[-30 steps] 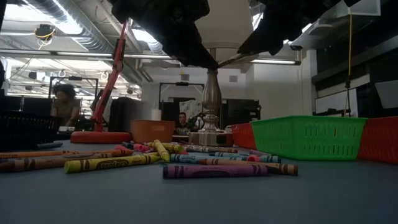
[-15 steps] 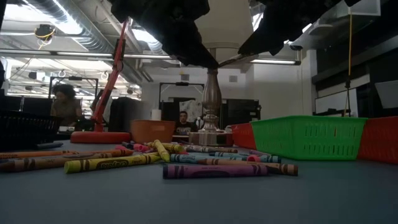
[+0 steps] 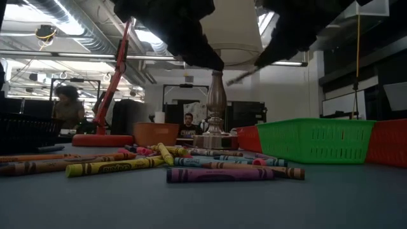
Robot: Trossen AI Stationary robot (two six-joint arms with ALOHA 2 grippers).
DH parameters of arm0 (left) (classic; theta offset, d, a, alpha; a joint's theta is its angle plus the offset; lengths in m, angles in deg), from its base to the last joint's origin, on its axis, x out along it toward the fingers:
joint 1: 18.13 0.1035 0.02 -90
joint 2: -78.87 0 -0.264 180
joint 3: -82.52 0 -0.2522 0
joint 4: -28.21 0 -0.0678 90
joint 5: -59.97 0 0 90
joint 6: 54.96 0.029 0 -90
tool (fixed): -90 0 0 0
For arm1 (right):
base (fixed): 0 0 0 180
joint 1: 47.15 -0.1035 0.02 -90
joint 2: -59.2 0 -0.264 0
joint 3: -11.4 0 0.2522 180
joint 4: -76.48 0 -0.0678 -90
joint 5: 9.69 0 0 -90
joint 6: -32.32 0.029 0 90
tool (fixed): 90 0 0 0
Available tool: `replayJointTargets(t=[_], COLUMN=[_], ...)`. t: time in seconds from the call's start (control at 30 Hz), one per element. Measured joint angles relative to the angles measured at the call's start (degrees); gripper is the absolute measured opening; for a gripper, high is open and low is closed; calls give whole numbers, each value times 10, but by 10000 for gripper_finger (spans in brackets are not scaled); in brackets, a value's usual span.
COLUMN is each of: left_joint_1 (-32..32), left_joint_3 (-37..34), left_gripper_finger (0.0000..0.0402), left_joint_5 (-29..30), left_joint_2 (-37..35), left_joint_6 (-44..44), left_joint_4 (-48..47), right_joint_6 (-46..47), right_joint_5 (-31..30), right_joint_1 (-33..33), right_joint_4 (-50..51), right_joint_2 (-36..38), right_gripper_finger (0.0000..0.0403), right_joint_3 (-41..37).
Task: Sort crayons
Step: Put the gray crayon into the transparent bin
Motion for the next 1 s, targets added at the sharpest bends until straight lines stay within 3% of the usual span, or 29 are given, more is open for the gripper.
replayJointTargets(t=[0.5,0.83,1.0], left_joint_1=[0,0,0], left_joint_3=[0,0,0], left_gripper_finger=[112,112,112], left_joint_5=[21,20,20], left_joint_2=[0,0,0], left_joint_6=[-1,0,0], left_joint_4=[-3,-3,-4], right_joint_6=[-1,-48,-85], right_joint_5=[-71,-98,-66], right_joint_1=[96,243,339], right_joint_4=[276,347,336], right_joint_2=[86,134,125], right_gripper_finger=[25,25,25], right_joint_3=[0,0,0])
